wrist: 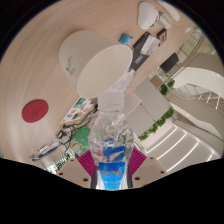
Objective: Pour water
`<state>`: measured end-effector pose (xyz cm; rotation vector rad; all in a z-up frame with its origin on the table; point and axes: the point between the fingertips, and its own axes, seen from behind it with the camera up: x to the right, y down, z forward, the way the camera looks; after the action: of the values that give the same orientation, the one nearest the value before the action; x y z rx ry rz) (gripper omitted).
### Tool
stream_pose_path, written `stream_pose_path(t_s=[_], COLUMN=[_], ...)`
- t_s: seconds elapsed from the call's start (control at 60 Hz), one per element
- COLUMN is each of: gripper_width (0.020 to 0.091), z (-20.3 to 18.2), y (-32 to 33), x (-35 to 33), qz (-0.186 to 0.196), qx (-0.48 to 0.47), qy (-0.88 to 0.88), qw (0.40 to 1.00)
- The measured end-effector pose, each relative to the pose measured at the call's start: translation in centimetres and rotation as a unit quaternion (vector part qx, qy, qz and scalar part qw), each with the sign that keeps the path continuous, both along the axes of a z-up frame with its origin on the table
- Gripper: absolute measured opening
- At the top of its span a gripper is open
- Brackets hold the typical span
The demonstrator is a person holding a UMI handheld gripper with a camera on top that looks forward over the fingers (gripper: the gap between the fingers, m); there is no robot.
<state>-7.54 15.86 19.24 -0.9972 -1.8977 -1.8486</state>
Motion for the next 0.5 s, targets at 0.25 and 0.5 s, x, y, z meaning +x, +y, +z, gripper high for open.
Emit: stream_pose_path(t_s=[0.25,0.5], gripper_width=[0.0401,0.042], z=[-1.3,4.0], y=[0.2,-0.3], x=[0.5,2.0], qz=[-0.01,-0.091], qx=[-0.014,0.081], qy=[0.091,0.696], qw=[0.996,0.707])
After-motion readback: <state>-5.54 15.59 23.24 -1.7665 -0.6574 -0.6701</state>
